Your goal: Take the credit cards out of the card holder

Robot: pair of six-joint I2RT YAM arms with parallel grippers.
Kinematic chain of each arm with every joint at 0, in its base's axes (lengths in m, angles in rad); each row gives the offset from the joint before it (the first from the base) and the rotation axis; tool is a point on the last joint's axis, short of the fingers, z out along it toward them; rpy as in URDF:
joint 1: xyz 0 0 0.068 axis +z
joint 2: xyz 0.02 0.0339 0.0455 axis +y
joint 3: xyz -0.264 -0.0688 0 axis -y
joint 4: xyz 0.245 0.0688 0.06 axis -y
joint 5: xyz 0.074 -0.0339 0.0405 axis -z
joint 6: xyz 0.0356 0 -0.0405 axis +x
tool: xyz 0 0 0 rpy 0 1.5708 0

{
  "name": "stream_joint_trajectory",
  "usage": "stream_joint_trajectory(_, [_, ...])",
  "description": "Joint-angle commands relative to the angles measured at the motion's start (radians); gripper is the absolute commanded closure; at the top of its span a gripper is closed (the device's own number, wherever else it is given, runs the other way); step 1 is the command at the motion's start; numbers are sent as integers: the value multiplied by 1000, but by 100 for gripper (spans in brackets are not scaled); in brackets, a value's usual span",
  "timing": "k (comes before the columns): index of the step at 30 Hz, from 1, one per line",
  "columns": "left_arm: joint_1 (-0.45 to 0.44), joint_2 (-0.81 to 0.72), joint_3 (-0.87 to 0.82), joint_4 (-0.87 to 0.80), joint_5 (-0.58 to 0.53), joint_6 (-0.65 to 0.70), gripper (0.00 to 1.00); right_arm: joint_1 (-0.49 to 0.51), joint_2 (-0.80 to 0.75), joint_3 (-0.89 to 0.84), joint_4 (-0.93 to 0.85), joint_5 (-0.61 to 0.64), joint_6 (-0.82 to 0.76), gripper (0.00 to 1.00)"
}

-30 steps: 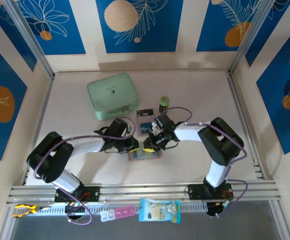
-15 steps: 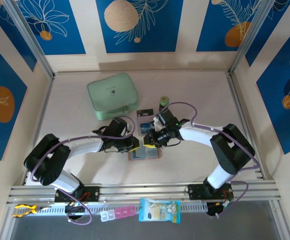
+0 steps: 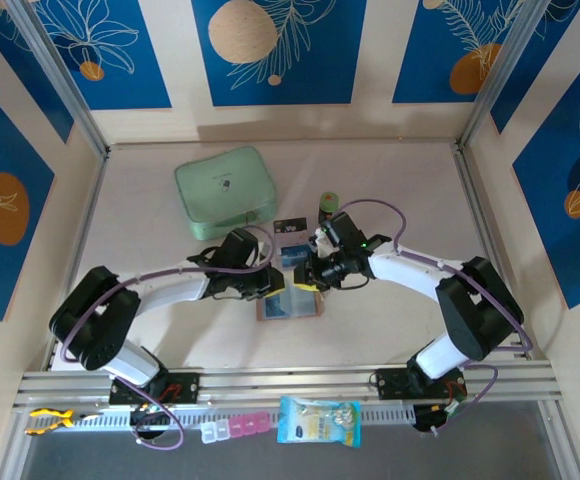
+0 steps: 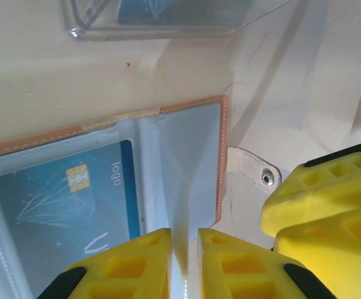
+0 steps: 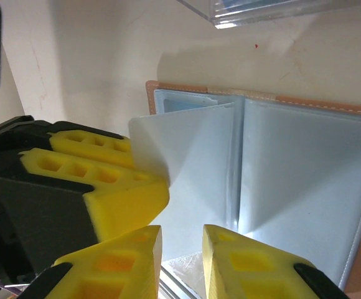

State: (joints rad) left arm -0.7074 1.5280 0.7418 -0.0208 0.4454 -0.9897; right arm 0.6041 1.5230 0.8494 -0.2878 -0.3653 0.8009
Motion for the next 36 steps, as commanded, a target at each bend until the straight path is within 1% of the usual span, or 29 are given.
stream_joint_trajectory(1, [-16,31,38,4,29,7,82,-8,-37,-7,-42,3,-13,75])
stream_joint_trajectory(17, [-65,164,142,57,63,-2,82,-59,-142,-54,-85,12,-17,76])
stream_joint_trajectory(22, [-79,204,173,65,72,-4,80,-70,-174,-69,-97,18,-17,75])
stream_joint_trajectory(32, [-89,224,216,49,70,3,74,-81,-210,-88,-110,22,-16,75])
stream_joint_trajectory(36, [-88,220,213,41,67,7,73,-83,-212,-88,-108,21,-14,75])
